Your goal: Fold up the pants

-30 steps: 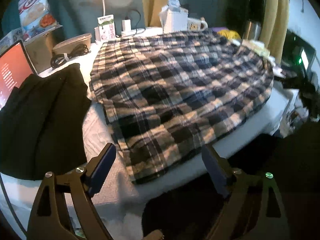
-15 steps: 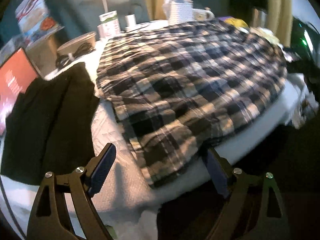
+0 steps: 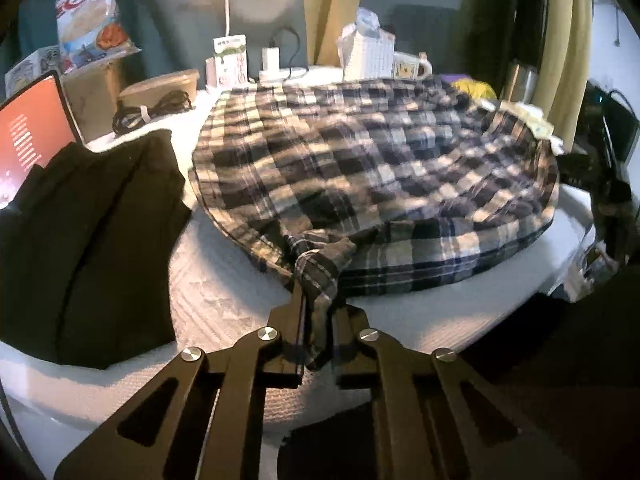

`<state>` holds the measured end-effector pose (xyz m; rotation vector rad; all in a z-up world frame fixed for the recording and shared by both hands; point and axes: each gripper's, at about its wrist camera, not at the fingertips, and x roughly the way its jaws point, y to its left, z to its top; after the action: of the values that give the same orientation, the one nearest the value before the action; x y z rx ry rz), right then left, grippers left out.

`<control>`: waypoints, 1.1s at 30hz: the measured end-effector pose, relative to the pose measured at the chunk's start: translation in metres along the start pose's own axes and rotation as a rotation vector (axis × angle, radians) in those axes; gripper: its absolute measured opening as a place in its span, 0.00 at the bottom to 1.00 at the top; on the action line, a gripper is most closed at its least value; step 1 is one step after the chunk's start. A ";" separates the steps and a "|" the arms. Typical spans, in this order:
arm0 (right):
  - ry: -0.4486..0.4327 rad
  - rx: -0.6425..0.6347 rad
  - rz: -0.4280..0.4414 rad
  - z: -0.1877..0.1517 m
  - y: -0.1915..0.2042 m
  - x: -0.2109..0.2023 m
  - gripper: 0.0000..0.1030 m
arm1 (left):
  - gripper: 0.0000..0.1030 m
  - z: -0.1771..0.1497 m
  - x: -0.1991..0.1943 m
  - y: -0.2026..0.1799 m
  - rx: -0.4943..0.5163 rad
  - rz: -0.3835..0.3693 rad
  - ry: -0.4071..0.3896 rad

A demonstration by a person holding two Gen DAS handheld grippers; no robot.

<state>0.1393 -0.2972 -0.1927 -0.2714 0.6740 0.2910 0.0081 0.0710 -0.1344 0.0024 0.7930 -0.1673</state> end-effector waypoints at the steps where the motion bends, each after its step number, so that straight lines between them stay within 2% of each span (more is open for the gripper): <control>1: -0.006 0.003 0.000 0.001 -0.002 -0.003 0.23 | 0.07 0.002 -0.004 0.000 0.001 0.002 -0.014; 7: -0.067 0.019 -0.011 0.012 -0.011 -0.027 0.22 | 0.06 0.015 -0.020 0.001 0.005 0.006 -0.075; 15: -0.132 0.099 0.051 0.023 -0.021 -0.045 0.22 | 0.06 0.041 -0.050 0.005 0.015 0.030 -0.197; 23: -0.210 0.198 0.086 0.035 -0.036 -0.053 0.21 | 0.06 0.071 -0.058 0.015 0.027 0.071 -0.288; 33: -0.258 0.214 0.071 0.050 -0.043 -0.055 0.21 | 0.06 0.106 -0.050 0.019 0.050 0.123 -0.332</control>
<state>0.1414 -0.3296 -0.1129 -0.0041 0.4552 0.3123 0.0520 0.0907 -0.0258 0.0688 0.4559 -0.0680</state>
